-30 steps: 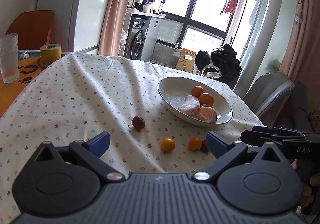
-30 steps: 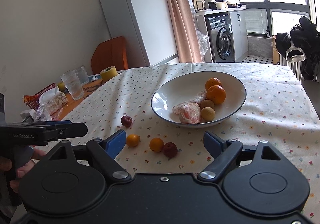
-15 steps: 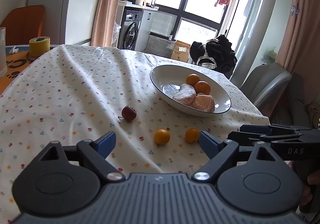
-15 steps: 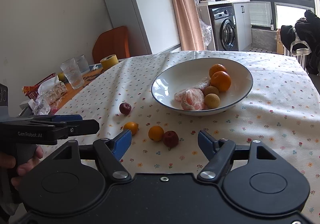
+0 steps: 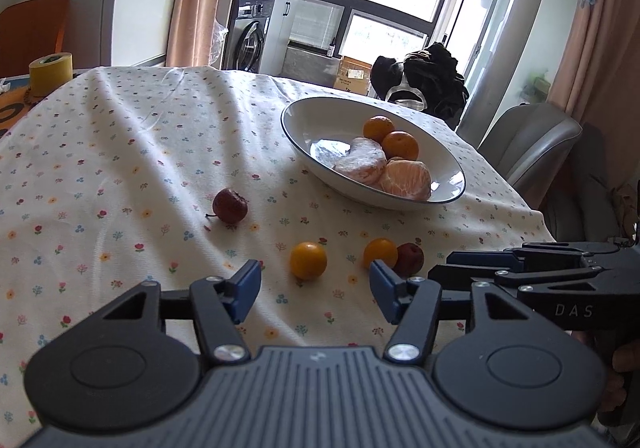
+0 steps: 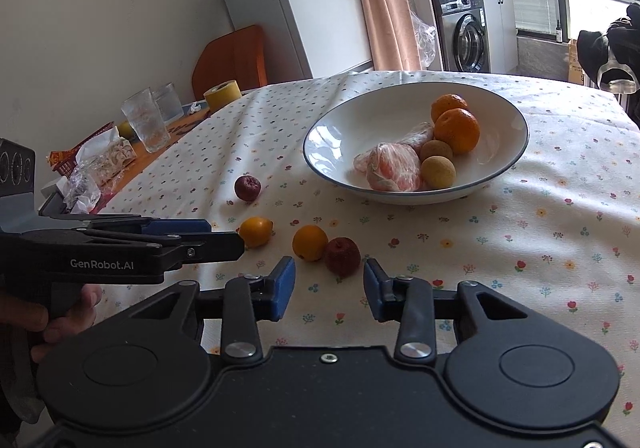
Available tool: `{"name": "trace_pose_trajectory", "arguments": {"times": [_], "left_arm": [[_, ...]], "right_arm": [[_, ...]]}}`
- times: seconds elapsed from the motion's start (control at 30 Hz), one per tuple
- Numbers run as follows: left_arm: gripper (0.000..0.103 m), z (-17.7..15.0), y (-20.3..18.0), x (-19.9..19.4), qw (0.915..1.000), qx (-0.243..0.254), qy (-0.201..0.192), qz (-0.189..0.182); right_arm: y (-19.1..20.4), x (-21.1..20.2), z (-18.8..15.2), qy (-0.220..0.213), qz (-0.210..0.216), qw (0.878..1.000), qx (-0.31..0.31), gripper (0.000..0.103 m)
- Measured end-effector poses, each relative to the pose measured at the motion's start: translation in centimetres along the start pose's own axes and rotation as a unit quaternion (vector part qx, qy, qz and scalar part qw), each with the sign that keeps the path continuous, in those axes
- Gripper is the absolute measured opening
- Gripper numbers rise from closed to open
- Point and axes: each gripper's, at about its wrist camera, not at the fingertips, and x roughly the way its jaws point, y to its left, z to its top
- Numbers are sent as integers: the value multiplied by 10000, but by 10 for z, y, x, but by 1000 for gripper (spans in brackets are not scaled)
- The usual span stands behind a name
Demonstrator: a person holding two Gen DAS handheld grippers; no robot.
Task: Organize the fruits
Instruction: 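Move the left tool to a small orange fruit while the right tool approaches a red plum, then grasp the small orange fruit with the left tool while the right tool grasps the red plum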
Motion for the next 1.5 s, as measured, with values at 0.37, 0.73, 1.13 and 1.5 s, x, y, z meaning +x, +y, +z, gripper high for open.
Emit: {"name": "trace_pose_trajectory", "arguments": {"times": [0.37, 0.73, 1.13, 1.5], "left_arm": [[43, 5, 1, 18, 9999, -4, 147, 60], [21, 7, 1, 17, 9999, -12, 133, 109], [21, 15, -9, -3, 9999, 83, -100, 82], [21, 21, -16, -12, 9995, 147, -259, 64]], "right_arm": [[-3, 15, 7, 73, -12, 10000, -47, 35], [-3, 24, 7, 138, 34, 9999, -98, 19], [-1, 3, 13, -106, -26, 9999, -118, 19], [2, -12, 21, -336, -102, 9992, -173, 19]]}}
